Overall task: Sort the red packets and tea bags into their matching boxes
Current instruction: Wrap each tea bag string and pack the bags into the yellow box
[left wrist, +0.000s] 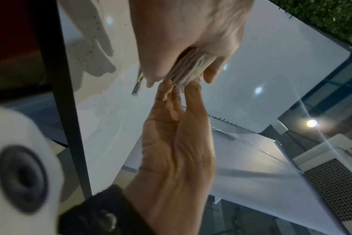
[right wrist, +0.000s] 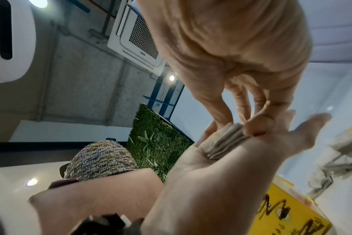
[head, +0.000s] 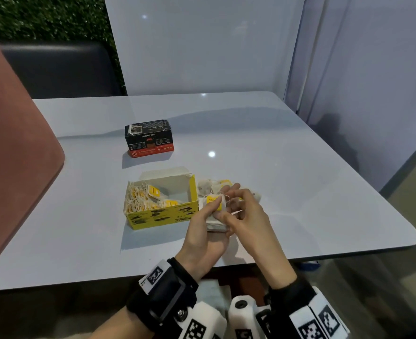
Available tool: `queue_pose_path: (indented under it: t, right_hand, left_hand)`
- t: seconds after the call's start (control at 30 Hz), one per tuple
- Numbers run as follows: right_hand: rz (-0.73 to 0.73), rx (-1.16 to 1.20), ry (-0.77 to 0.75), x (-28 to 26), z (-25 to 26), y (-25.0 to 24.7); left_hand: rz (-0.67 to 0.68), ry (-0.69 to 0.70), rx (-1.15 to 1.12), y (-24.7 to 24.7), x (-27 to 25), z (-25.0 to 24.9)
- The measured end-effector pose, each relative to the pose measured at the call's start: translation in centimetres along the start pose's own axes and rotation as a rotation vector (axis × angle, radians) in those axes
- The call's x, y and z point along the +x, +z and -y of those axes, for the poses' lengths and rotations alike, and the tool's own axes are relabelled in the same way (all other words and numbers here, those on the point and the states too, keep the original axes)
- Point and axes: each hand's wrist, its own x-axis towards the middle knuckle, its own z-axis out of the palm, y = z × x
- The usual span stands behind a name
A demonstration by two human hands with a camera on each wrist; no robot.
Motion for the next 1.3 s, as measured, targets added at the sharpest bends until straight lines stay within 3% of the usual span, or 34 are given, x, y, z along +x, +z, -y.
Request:
queue_pose_path:
  t: [0.17, 0.27, 0.43, 0.57, 0.7, 0.77, 0.87, 1.0, 1.1, 1.2, 1.3]
  right_hand:
    - [0.026, 0.073, 0.007, 0.3, -0.3, -0.8]
    - [-0.01, -0.079, -0.049, 0.6, -0.8, -1.3]
    - [0.136, -0.339, -0.073, 2.6, 0.1, -3.1]
    - [0.078, -0.772, -0.045, 8.3, 0.5, -5.9]
    - [0.324, -1.271, 0.06, 10.9, -0.2, -5.2]
    - [0.4, -1.371, 0.057, 11.1, -0.8, -4.4]
    - [0.398, -1.399, 0.017, 11.5, -1.1, -4.0]
    - [0.353, -1.284, 0.052, 11.8, -1.0, -4.8]
    - [0.29, -0.991, 0.153, 12.4, -1.6, -6.8]
    - [0.221, -0.313, 0.251, 12.3, -2.2, -8.9]
    - [0.255, 0.391, 0.379, 10.2, -1.6, -8.9]
  left_hand:
    - [-0.022, 0.018, 0.241, -0.7, -0.5, 0.0]
    - [-0.02, -0.009, 0.364, -1.4, -0.8, -0.4]
    - [-0.088, -0.07, 0.372, -2.6, -1.0, -1.3]
    - [-0.157, -0.13, 0.329, -2.7, -1.0, -2.4]
    - [-0.199, -0.168, 0.355, -2.5, -0.8, -2.6]
    - [-0.206, -0.17, 0.409, -2.5, -0.8, -2.5]
    - [-0.201, -0.16, 0.487, -2.6, -0.9, -2.5]
    - [-0.203, -0.144, 0.501, -2.8, -1.1, -2.6]
    - [-0.204, -0.142, 0.49, -2.9, -1.2, -2.8]
    - [-0.189, -0.159, 0.473, -3.0, -1.1, -2.7]
    - [-0.175, -0.168, 0.465, -2.7, -0.9, -2.4]
